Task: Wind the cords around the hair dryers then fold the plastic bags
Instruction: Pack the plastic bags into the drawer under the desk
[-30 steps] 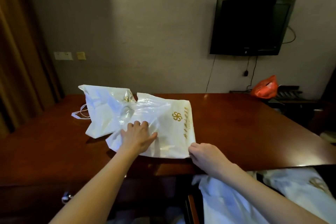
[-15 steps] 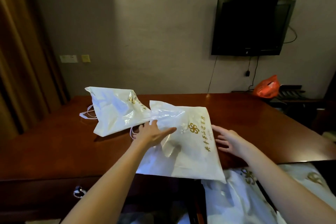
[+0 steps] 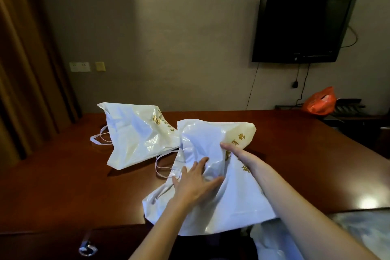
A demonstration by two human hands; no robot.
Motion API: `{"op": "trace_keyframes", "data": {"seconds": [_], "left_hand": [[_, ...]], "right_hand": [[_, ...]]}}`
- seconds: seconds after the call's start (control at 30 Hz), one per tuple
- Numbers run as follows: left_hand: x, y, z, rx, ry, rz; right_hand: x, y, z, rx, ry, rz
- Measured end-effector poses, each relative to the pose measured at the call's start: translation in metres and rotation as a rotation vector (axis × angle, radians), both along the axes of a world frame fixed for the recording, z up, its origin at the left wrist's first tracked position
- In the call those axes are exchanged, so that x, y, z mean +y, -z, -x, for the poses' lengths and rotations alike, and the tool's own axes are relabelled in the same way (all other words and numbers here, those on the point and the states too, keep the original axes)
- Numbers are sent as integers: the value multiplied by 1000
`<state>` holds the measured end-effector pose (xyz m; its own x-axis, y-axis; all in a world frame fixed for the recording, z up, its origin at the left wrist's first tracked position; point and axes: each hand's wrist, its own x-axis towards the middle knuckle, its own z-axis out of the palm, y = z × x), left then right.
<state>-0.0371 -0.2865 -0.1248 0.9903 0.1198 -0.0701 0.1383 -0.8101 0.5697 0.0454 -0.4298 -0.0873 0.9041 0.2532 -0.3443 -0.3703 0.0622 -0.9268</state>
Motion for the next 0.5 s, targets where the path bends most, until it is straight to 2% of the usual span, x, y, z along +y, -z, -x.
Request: {"op": "trace_keyframes", "data": {"seconds": [0.17,0.3,0.37,0.43,0.5], "left_hand": [[-4,1,7,2,47,-9],[-7,-2,19,17,115,88],[-2,-4,22,15,140,216],[6,-11,24,-68,98,308],[13,-23,24,-181,-11,208]], "right_hand": [[11,6,4,-53,-15,173],[6,10,15,16,-15,136],[2,13,22,50,24,54],[-3,13,31,76,35,-84],[-10,16,39,70,36,-208]]}}
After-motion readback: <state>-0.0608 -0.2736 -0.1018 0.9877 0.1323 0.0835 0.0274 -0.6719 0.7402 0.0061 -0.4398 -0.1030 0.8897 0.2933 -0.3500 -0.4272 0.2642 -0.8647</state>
